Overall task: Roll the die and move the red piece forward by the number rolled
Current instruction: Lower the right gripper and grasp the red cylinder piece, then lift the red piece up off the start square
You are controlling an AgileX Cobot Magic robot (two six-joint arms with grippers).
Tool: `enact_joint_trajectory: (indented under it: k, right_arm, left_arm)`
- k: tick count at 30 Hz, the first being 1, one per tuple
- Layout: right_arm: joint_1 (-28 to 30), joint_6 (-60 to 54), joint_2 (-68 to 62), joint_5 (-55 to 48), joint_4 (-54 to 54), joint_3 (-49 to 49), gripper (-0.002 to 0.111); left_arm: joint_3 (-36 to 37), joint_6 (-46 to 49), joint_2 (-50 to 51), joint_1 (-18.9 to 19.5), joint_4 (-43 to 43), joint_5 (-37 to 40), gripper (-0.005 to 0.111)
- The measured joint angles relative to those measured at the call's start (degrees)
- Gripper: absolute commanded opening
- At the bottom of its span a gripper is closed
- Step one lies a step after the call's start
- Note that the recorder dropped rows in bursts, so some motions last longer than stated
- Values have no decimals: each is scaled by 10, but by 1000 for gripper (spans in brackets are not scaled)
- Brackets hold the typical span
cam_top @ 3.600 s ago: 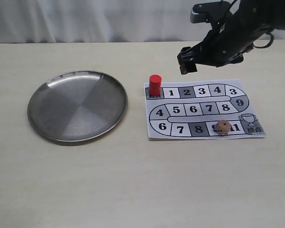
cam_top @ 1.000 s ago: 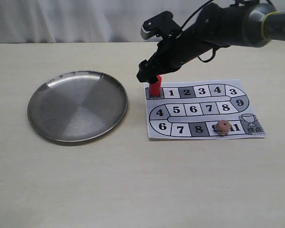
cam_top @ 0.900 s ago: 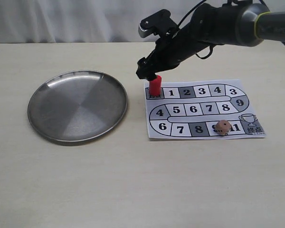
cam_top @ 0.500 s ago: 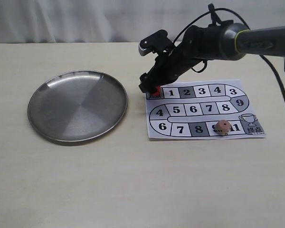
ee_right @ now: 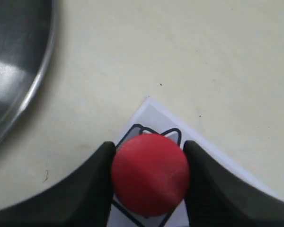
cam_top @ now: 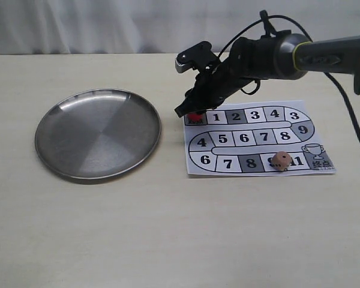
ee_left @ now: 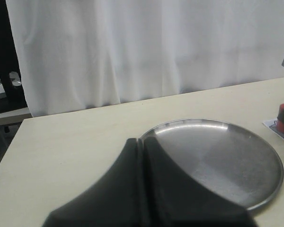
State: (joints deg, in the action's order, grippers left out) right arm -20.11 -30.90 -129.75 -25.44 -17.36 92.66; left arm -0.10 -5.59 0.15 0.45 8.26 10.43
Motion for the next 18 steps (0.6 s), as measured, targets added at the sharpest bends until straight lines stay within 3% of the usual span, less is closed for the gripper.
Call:
enact_joint_trajectory:
  k: [8,18]
  right_arm:
    - [0,16,14,-5,1,0,5]
    - [41,65,153,-7,1,7,5]
  left_arm:
    - [0,0,0,0,0,0,0]
    - [0,0,0,0,0,0,0]
